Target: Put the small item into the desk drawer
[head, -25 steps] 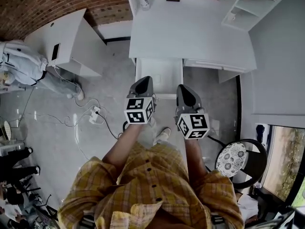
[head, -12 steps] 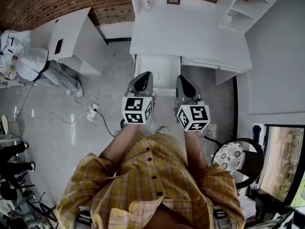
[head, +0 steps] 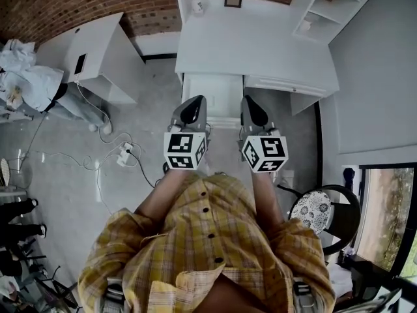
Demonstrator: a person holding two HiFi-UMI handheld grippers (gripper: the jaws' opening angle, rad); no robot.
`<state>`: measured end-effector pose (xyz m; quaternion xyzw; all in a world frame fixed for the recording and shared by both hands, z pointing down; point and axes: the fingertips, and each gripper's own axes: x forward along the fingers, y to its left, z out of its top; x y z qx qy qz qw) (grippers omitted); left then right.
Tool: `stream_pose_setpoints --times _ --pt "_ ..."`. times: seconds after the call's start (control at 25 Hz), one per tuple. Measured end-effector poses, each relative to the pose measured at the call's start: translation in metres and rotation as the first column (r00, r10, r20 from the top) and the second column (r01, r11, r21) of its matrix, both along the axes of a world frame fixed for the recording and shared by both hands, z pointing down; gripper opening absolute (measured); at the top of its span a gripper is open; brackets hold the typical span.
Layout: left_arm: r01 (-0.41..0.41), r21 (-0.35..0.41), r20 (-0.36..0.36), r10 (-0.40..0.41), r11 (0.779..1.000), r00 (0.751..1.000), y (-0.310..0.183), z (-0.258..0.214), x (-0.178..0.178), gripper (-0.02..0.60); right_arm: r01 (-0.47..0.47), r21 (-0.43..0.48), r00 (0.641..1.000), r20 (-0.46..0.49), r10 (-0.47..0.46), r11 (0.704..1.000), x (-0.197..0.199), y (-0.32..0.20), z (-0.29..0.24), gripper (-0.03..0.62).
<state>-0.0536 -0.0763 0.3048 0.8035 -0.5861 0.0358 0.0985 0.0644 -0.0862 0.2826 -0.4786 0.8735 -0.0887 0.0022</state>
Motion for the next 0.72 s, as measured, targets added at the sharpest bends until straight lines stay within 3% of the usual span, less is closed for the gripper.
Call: stream_pose_setpoints --times 0.72 --pt "-0.002 0.042 0.020 0.001 0.999 1.000 0.022 -0.008 -0.001 0.002 -0.002 -0.004 1.000 -0.005 0.002 1.000 0.002 0.015 0.003 -0.005"
